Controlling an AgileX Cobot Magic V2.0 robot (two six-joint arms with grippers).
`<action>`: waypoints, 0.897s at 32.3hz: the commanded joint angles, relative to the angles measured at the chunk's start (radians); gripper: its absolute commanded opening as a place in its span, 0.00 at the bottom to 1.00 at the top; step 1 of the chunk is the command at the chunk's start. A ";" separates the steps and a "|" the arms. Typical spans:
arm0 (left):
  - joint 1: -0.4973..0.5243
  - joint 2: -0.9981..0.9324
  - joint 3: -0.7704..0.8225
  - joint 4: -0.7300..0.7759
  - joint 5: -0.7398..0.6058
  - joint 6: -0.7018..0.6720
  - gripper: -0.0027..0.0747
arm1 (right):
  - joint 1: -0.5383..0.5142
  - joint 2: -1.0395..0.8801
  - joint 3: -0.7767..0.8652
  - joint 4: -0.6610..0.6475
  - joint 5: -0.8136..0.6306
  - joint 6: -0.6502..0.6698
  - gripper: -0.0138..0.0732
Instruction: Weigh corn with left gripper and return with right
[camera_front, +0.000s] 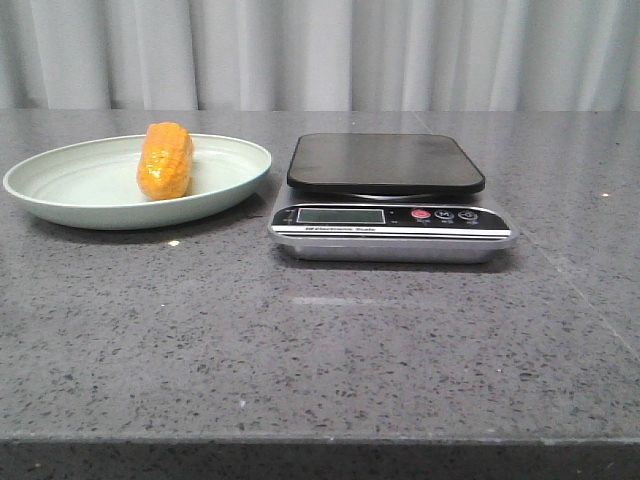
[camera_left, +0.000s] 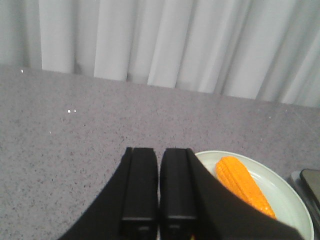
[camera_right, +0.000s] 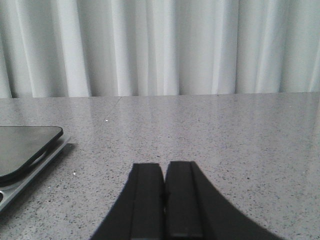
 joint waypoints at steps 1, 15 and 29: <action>-0.014 0.044 -0.039 -0.014 -0.068 -0.001 0.20 | -0.001 -0.013 -0.008 0.000 -0.074 -0.008 0.31; -0.214 0.224 -0.141 0.061 -0.035 0.001 0.73 | -0.001 -0.013 -0.008 0.000 -0.074 -0.008 0.31; -0.302 0.677 -0.474 0.028 0.121 -0.002 0.78 | 0.000 -0.014 -0.008 0.000 -0.074 -0.008 0.31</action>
